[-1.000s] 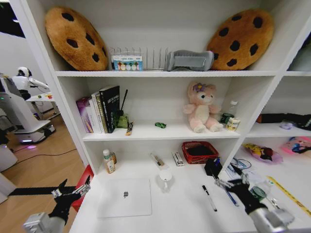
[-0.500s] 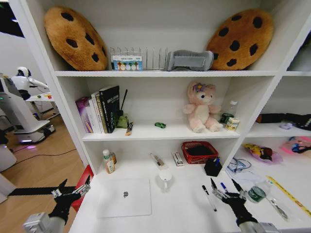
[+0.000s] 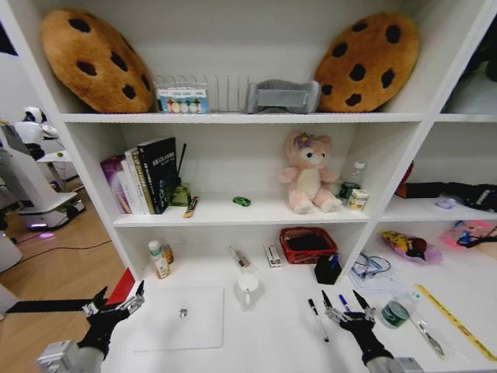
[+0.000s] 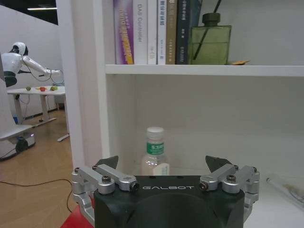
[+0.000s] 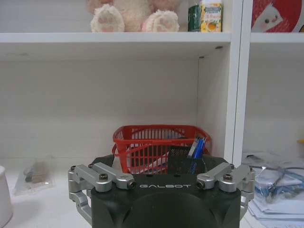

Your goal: Organize the objects on the table.

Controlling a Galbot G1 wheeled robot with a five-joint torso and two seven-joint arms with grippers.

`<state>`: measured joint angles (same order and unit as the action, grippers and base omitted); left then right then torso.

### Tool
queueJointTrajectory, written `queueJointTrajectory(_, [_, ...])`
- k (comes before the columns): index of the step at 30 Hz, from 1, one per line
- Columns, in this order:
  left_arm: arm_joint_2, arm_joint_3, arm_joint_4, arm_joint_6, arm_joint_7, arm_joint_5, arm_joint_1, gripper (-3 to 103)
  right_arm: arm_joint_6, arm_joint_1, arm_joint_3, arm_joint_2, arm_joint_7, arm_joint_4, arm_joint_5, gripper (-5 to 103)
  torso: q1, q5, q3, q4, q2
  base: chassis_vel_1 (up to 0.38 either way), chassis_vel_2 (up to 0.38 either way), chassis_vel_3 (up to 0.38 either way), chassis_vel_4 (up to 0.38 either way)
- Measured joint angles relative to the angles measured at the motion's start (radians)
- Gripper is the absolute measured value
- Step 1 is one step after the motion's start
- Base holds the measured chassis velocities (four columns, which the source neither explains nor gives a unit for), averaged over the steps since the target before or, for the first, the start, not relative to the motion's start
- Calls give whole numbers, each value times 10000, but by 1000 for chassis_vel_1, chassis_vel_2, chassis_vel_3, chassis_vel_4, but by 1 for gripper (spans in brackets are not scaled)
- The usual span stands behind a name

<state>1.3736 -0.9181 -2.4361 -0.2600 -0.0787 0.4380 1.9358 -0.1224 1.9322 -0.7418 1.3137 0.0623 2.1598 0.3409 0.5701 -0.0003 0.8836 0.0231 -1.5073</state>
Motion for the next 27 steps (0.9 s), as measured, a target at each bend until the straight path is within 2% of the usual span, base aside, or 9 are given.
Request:
queueJointTrajectory(3, [2,2,0,0,14,0,0,100,806,59,721,-174,73,1,-186,100,0,8,1,-2,1,-115,-193,165,153])
queueJointTrajectory(7, [1,2,0,0,14,0,0,100,1195,12,1138,-296,42,-64,-176,100,0,4,1,3,1,-28,-76,66,36])
queueJointTrajectory(9, [-1,0,0,0,14,0,0,100,1724,-248,1601,-679,-32,-207,264,100,-1,-4,0,4,0,19,17,-22,-36])
queueJointTrajectory(11, [-1,-2,0,1,7,0,0,100,1916,-469,1859,-957,-162,-354,473,100,-1,-3,0,-1,0,42,56,-48,-58])
queueJointTrajectory(18, [-2,-3,0,0,2,0,0,100,2359,-1124,2145,-1292,-564,-882,502,100,0,3,1,2,1,18,18,-15,-12])
queueJointTrajectory(21, [-1,-2,0,0,2,0,0,100,2525,-1431,2315,-1651,-767,-1168,517,100,0,3,1,2,1,0,0,0,0])
queueJointTrajectory(24, [-1,-1,0,0,2,0,0,100,2721,-1697,2431,-1901,-912,-1323,780,100,0,5,1,2,0,0,0,0,0])
queueJointTrajectory(25, [-1,-1,0,1,2,0,0,100,2871,-1845,2471,-2009,-990,-1369,950,103,-1,4,1,2,0,0,0,0,0])
queueJointTrajectory(27, [-1,-1,0,1,3,0,0,100,3038,-1939,2492,-2106,-1037,-1369,1128,101,0,3,1,1,1,0,0,0,0])
